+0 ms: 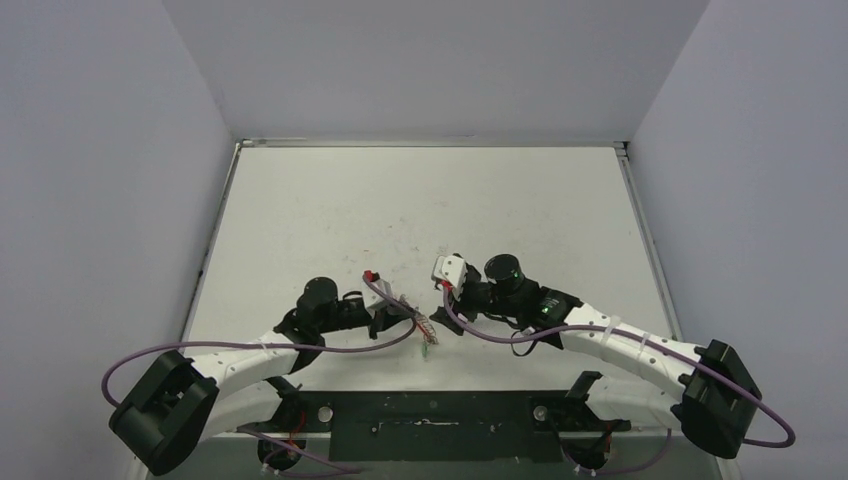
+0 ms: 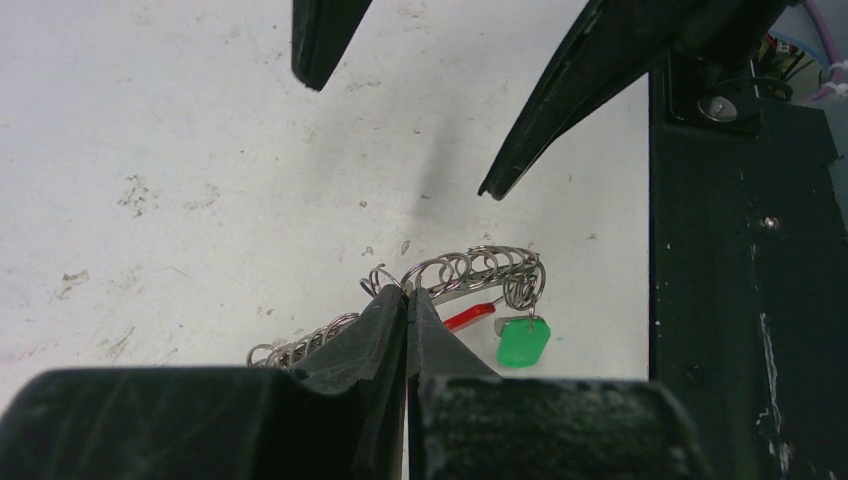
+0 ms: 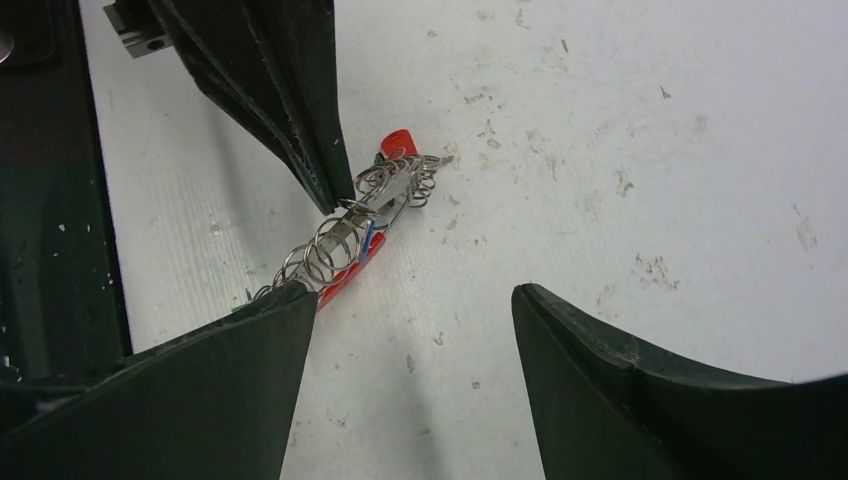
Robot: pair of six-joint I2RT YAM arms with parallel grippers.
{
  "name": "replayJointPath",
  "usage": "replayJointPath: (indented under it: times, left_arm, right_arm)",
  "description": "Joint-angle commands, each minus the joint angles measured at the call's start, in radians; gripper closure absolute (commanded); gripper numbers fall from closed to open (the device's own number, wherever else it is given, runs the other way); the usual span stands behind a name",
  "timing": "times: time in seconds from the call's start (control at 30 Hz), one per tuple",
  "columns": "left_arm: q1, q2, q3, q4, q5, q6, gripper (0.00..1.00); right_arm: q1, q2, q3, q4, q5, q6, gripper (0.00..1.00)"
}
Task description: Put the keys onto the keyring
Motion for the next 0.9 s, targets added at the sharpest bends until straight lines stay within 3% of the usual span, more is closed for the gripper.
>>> replayJointPath:
  times: [0.0, 0.17, 0.37, 0.6, 0.87]
  left_arm:
    - [0.001, -0.071, -0.033, 0.09, 0.081, 0.112, 1.0]
    - [-0.005, -0.112, -0.06, 0.098, 0.099, 0.174, 1.0]
    - [-0.007, -0.111, -0.058, 0.108, 0.114, 0.175, 1.0]
    - [-0.008, -0.112, -0.057, 0.109, 0.113, 0.173, 1.0]
    - [-0.007, -0.111, -0.055, 0.111, 0.116, 0.176, 1.0]
  right_arm:
    - [-0.01, 0.046, 0.019, 0.112, -0.191, -0.164, 0.3]
    - [-0.023, 0.144, 0.06, 0.126, -0.374, -0.245, 0.41]
    - [-0.025, 0.211, 0.08, 0.131, -0.476, -0.383, 0.59]
    - [-0.037, 0.22, 0.086, 0.159, -0.468, -0.385, 0.67]
    - [-0.057, 0.216, 0.087, 0.18, -0.472, -0.384, 0.69]
